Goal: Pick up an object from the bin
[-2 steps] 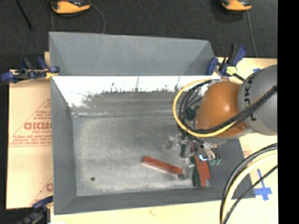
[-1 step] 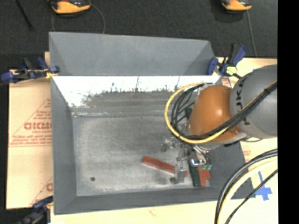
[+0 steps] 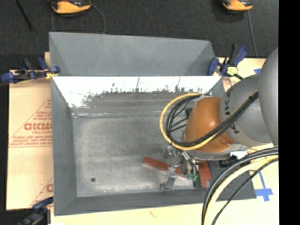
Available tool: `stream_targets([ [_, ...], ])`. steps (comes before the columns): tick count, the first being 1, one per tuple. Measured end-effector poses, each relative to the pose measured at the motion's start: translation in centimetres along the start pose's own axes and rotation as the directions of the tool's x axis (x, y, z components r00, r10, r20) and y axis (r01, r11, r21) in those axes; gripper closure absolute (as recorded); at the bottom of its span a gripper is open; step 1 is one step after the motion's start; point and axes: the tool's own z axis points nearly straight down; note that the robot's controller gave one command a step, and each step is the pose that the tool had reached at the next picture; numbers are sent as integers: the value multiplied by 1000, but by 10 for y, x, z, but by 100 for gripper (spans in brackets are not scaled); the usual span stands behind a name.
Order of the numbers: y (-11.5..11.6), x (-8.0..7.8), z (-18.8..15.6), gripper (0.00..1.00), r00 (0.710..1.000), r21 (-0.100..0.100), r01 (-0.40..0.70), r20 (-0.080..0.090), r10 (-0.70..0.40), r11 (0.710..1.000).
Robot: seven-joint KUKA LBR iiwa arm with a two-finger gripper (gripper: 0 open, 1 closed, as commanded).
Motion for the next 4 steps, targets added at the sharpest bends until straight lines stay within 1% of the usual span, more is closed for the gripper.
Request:
stream_targets([
  [1,-1,-1,0,0,1000,2,7,1,-7,1000],
  [2,-1,-1,-1,100,1000,2,9,3,-9,1000],
  [3,-1,-4,-61,100,1000,-1,17,8,-17,1000],
  [4,-1,-5,-72,100,1000,0,25,5,-25,1000],
])
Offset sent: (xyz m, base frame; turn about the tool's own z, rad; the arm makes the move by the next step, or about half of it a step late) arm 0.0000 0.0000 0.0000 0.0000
